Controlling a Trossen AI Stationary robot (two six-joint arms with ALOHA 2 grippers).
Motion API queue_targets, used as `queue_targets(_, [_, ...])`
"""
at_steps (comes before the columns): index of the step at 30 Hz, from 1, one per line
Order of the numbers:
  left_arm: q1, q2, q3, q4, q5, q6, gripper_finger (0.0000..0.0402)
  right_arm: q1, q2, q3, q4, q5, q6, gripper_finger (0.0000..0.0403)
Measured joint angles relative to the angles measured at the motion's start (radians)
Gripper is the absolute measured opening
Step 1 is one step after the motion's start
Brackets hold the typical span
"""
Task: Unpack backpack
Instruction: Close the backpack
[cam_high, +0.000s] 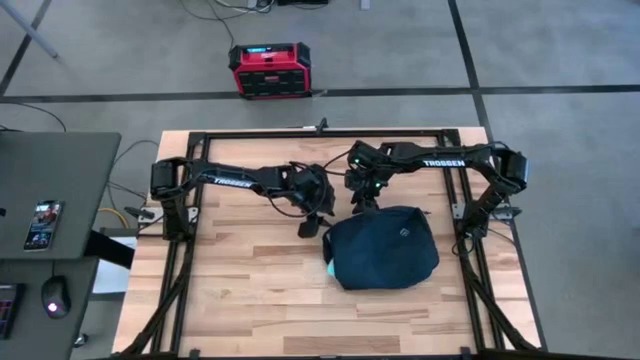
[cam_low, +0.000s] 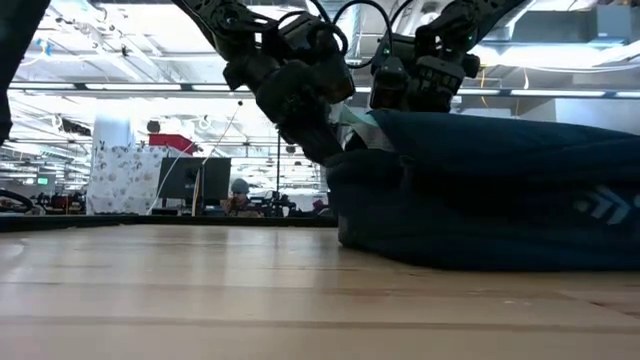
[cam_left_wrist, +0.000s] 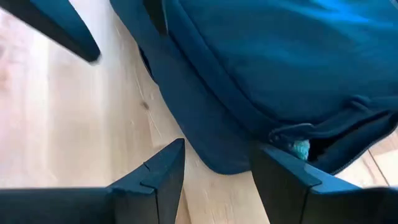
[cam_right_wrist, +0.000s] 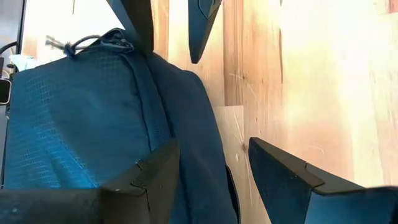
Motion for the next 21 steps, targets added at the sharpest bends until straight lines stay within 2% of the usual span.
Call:
queue_targets(5, [-0.008,-0.005,0.0,-0.012,-0.015,-0.005,0.0162,0.0,0.0,0.0,-0.002,0.0,0.0,0.0187])
queue_targets(11, [-0.004,-0.01,0.072,-0.213,-0.062,-0.044,0.0161,0.0,0.0,0.0,-0.004,0.001,-0.008,0.0187])
queue_targets(15, [-0.025,-0.011,0.111,-0.246,-0.072,-0.046,0.0161,0.0,0.0,0.0,-0.004,0.001,-0.02,0.0187])
queue_targets(21, [-0.11,-0.011,0.135,-0.248,-0.159,0.085,0.0161,0.0,0.0,0.0,-0.024,0.001,-0.045,0.0187])
